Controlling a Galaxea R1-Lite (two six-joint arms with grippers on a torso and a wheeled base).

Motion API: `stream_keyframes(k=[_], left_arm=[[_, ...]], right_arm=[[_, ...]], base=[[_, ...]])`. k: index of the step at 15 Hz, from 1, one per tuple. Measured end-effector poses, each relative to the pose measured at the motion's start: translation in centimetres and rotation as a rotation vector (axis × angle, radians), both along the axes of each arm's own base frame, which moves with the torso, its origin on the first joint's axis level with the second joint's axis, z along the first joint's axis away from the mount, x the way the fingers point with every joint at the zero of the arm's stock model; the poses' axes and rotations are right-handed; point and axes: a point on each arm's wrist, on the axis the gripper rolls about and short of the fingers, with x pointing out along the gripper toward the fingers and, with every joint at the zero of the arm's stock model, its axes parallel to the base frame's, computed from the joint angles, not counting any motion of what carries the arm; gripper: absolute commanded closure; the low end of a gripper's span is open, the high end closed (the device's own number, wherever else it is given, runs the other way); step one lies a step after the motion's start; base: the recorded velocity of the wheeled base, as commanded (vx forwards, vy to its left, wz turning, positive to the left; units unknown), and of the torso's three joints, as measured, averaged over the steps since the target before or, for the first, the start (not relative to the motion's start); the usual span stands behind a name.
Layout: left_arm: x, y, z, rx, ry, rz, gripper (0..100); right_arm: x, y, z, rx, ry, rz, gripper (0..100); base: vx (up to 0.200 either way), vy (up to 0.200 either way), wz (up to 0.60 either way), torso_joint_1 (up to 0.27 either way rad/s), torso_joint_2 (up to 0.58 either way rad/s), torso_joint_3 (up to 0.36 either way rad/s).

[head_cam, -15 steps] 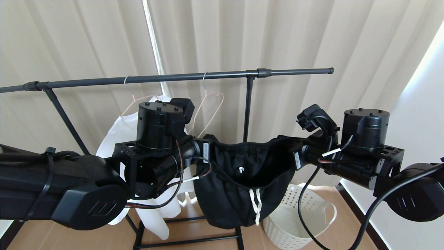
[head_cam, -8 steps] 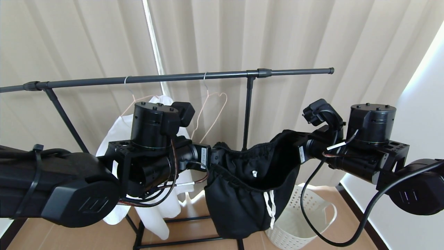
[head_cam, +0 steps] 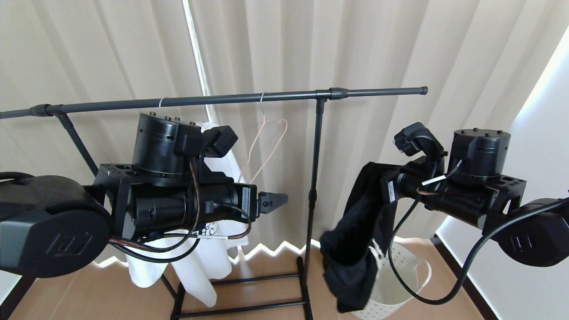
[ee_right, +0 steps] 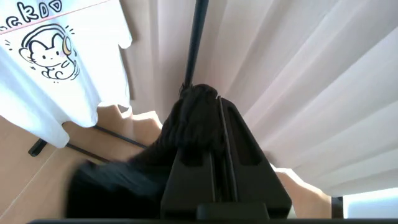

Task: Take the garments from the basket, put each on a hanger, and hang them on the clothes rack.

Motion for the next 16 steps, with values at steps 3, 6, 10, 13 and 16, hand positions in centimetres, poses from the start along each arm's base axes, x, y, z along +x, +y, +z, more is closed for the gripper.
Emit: stream_keyframes(k=[3,6,10,13,16], left_arm=[[0.1,0.3,0.3,-0.002,-0.012,0.018,0],[0.4,0.6,1.0,0.012,-0.05,0.079,0],[1.1,0.2,3.6,0.021,-0.072,0.084,0],[3.4,0.1,5.8,0.064,-0.08,0.125,0],[7.7,-0.1,4.9,0.162,-0.111,0.22,0]], right_arm=[[-0.1,0.0,0.1,0.001,-0.003,0.0,100],[-0.4,-0.1,0.2,-0.001,-0.006,-0.004,100],[-0.4,0.0,0.8,0.001,-0.031,-0.003,100],[-0.7,0.0,1.6,0.007,-0.054,0.001,100],[-1.0,-0.2,2.4,-0.007,-0.088,0.006,100]], base=[[0.0,0.0,0.0,0.0,0.0,0.0],[0.0,0.0,0.0,0.0,0.0,0.0],[0.0,0.0,0.0,0.0,0.0,0.0],[0.0,0.0,0.0,0.0,0.0,0.0],[0.0,0.0,0.0,0.0,0.0,0.0]])
